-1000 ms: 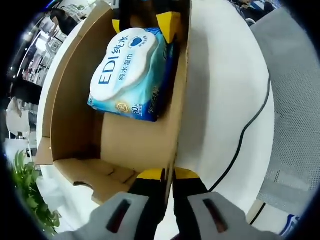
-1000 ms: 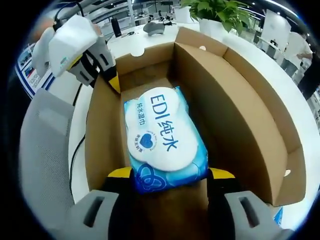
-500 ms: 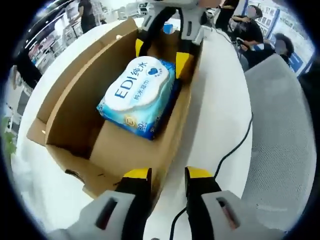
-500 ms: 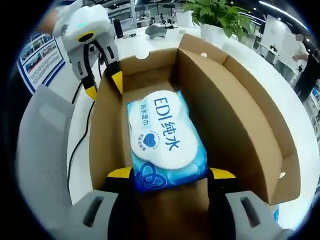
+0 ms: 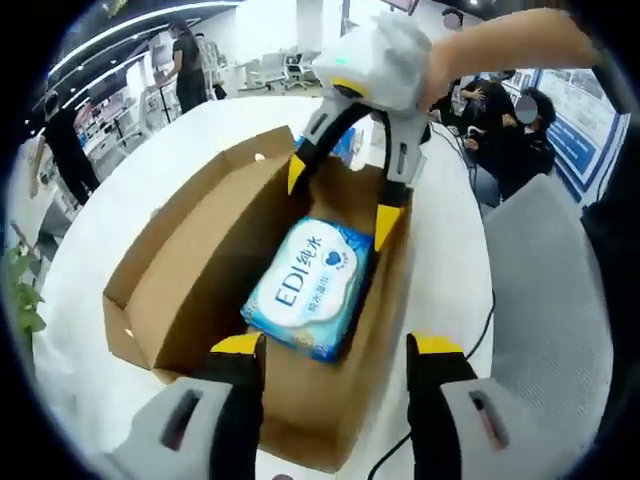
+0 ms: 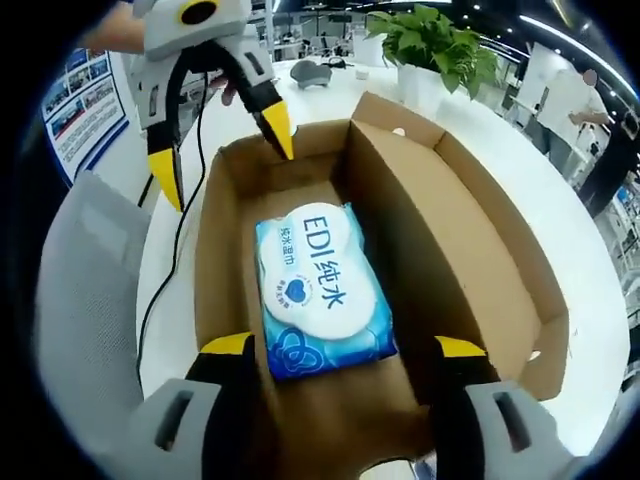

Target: Operate the shoe box by opening the lid, removing the specified soft item, and placing it in the target area until the item is outside and the box remains undamaged.

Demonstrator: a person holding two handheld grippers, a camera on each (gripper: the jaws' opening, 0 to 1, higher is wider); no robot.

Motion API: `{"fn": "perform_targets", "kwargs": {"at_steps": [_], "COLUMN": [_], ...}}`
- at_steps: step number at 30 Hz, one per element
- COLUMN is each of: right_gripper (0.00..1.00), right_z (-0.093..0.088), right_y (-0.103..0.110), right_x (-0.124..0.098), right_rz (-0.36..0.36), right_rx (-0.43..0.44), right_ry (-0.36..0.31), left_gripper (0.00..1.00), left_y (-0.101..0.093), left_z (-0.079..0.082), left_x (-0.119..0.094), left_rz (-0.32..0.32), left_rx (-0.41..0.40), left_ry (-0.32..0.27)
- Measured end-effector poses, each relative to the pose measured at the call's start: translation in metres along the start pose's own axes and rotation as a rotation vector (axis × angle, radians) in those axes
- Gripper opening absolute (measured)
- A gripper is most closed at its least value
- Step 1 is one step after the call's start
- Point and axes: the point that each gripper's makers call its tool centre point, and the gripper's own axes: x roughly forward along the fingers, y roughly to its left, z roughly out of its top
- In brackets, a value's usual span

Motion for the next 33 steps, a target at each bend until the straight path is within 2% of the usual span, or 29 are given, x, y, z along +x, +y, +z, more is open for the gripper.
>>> {"fn": "perform_targets", "kwargs": {"at_steps": [1,4,8,11,13,15,25,33], "right_gripper": [0.73,0.75,0.74,0.73,0.73,0.73,0.79,0.78], "right_z": [0.001,0.005,0.006,0.005,0.001,-0.004,-0.010,-0.021], "right_y": [0.001,0.002,0.002,0.007,0.006,0.005,0.006,0.005], "right_x": [-0.002,-0.007,-0.008,-0.005,-0.002,0.001,0.019,0.033], "right_rz": [0.003,0.001,0.000,0.012,0.001,-0.009,-0.003,-0.001], "right_rx": [0.016,-0.002,-0.028,-0.060,-0.115,-0.139,-0.122,-0.098], "right_ry": [0.009,-0.003,-0.009,-0.006,0.028,0.053,0.087,0.115], "left_gripper": [0.58,0.60,0.59,0.66,0.71,0.71,0.74,0.75], "left_y": [0.006,0.019,0.033,0.031,0.027,0.027,0.028,0.029], "left_z": [0.006,0.008,-0.007,-0.010,-0.012,-0.015,-0.029,-0.044], "left_x": [-0.001,0.002,0.012,0.023,0.029,0.032,0.056,0.071], "left_rz": [0.018,0.050,0.066,0.036,0.010,0.004,-0.038,-0.057], "left_rx": [-0.007,-0.002,0.133,0.192,0.196,0.202,0.228,0.229], "left_ry": [-0.023,-0.017,0.089,0.103,0.113,0.124,0.149,0.197]}}
